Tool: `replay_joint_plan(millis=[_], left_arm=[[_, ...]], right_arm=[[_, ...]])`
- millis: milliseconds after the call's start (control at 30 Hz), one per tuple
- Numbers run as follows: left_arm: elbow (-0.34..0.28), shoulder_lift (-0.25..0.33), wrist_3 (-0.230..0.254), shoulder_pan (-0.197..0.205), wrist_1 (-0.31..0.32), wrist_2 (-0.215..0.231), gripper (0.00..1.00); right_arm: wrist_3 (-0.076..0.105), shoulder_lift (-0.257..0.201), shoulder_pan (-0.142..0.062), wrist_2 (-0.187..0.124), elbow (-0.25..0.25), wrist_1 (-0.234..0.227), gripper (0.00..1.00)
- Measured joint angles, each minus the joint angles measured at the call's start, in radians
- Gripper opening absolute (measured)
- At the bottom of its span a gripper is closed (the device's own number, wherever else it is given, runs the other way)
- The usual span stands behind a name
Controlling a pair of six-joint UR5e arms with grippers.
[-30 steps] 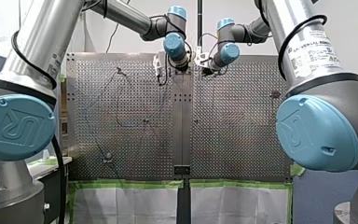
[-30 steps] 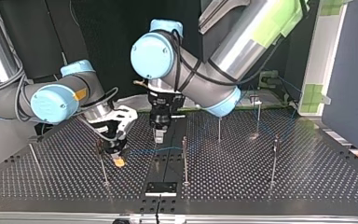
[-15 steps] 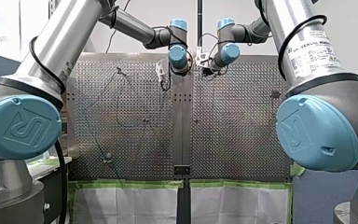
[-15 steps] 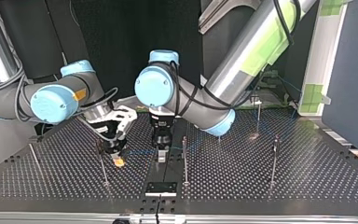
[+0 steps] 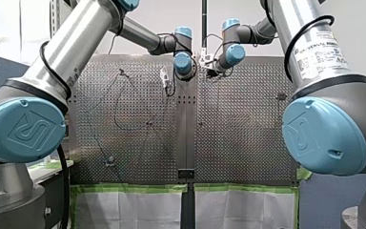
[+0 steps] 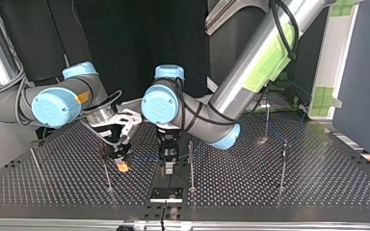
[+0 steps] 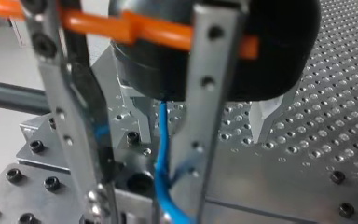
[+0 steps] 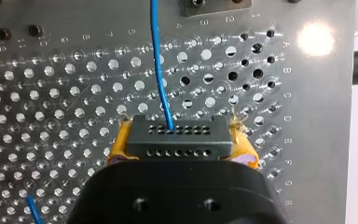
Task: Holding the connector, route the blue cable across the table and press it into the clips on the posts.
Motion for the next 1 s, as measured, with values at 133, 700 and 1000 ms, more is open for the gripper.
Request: replay_joint_plan(millis=[133,700,1000], left_arm=[[0.0,0.0,-0.006,0.0,-0.002,-0.023,0.93],[-0.002,-0.001,-0.018,-0.019,-0.03,-0.088,0.0],[-0.05,0.013,-0.022,-0.035,-0.045,-0.141,0.0]], right_arm=[[0.0,0.0,0.0,0.0,0.0,0.0,0.0],[0.002,-0.002,0.0,-0.001,0.0,0.002,0.0],[0.026,-0.001,0.007,-0.001,0.006,0.008,0.0]])
